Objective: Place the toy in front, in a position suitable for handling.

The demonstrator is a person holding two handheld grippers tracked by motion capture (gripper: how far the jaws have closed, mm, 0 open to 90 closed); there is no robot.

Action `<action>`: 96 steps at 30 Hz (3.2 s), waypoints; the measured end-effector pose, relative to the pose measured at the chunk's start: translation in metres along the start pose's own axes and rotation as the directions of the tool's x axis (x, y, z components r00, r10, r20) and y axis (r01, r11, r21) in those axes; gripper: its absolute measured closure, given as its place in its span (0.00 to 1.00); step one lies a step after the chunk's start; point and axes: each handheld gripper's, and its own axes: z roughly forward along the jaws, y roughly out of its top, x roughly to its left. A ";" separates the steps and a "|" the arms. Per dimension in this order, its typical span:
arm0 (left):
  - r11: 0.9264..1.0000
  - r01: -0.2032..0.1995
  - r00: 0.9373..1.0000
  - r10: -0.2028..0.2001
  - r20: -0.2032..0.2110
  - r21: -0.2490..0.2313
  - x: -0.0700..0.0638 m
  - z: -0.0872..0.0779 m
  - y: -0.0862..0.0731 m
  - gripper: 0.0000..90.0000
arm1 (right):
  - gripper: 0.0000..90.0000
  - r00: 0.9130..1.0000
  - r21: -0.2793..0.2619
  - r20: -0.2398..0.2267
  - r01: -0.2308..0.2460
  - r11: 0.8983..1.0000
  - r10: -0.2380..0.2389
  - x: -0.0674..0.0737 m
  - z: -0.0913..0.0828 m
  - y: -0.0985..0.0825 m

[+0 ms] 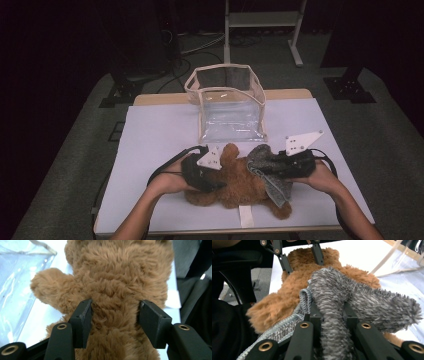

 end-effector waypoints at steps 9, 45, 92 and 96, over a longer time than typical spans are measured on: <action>1.000 -0.012 1.000 0.012 -0.008 0.004 -0.001 0.000 -0.004 0.50 | 0.84 0.998 -0.001 0.022 -0.061 0.998 0.061 0.003 -0.024 -0.031; 0.982 0.043 0.999 -0.042 0.013 -0.182 0.002 -0.016 -0.011 0.41 | 0.81 0.918 0.151 0.294 -0.320 0.935 0.266 -0.005 -0.090 -0.133; 0.930 0.120 0.989 -0.141 -0.036 -0.348 -0.003 -0.067 -0.052 0.26 | 0.41 0.979 0.056 0.143 -0.154 0.986 0.145 -0.040 -0.073 -0.021; 0.929 0.125 0.986 -0.154 -0.058 -0.350 -0.004 -0.074 -0.056 0.22 | 0.40 0.986 0.050 0.119 -0.126 0.991 0.119 -0.046 -0.062 -0.003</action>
